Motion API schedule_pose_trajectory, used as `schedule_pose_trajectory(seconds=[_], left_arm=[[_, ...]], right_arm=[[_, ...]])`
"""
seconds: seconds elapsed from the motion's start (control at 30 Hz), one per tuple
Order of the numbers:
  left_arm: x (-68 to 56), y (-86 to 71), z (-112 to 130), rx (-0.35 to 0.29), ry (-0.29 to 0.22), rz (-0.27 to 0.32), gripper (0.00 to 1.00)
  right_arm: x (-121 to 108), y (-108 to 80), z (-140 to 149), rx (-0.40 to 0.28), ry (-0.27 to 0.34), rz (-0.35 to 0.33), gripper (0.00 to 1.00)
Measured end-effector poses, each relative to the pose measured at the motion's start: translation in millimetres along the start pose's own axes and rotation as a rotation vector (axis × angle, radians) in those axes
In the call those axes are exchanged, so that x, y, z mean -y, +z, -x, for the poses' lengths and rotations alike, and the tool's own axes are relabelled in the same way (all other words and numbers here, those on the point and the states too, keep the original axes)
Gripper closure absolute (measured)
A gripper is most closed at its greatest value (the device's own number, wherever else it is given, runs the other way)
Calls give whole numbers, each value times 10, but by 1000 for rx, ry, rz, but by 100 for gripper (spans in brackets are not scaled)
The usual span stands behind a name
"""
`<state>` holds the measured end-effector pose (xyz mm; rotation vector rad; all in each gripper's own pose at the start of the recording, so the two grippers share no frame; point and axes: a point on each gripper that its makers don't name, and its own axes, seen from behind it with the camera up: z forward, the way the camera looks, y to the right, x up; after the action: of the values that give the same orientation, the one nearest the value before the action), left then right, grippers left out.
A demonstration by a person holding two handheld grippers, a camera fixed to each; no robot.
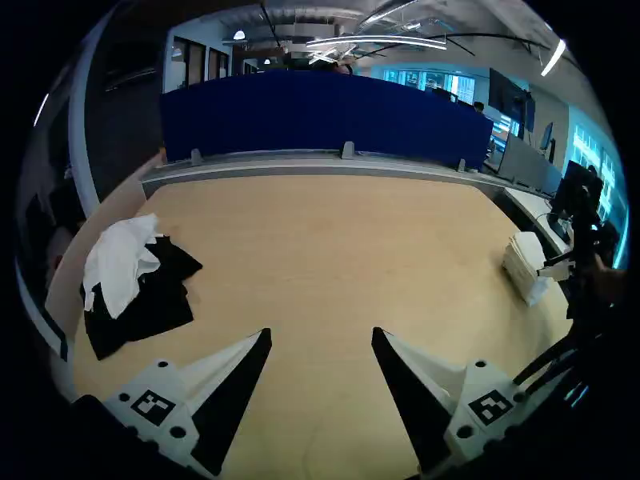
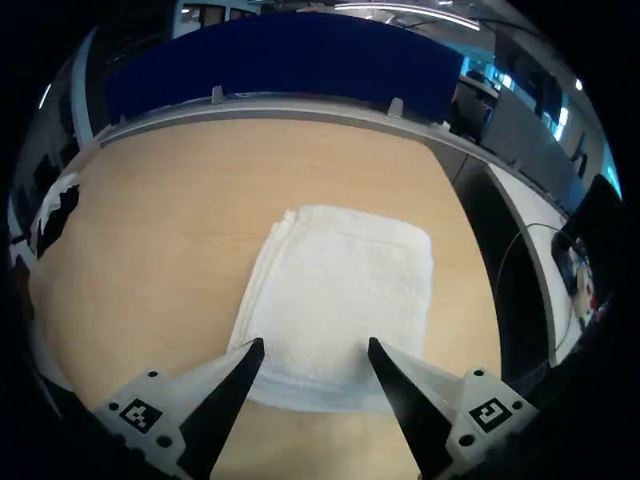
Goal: Fold towel
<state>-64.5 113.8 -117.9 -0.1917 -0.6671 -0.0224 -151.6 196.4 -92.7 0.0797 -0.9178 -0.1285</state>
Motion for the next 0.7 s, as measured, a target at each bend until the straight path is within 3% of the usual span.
schedule_pose_trajectory(seconds=[0.17, 0.47, 0.7], left_arm=[[3, -21, 0, -1, 1, -1, 7], [6, -54, -17, -11, -5, -2, 7], [-2, -61, -28, -16, -3, 2, 7]], right_arm=[[-7, -2, 7, -7, 2, 1, 0], [2, -165, -308, -103, 39, 7, 0], [2, -197, -386, -124, 54, 10, 0]])
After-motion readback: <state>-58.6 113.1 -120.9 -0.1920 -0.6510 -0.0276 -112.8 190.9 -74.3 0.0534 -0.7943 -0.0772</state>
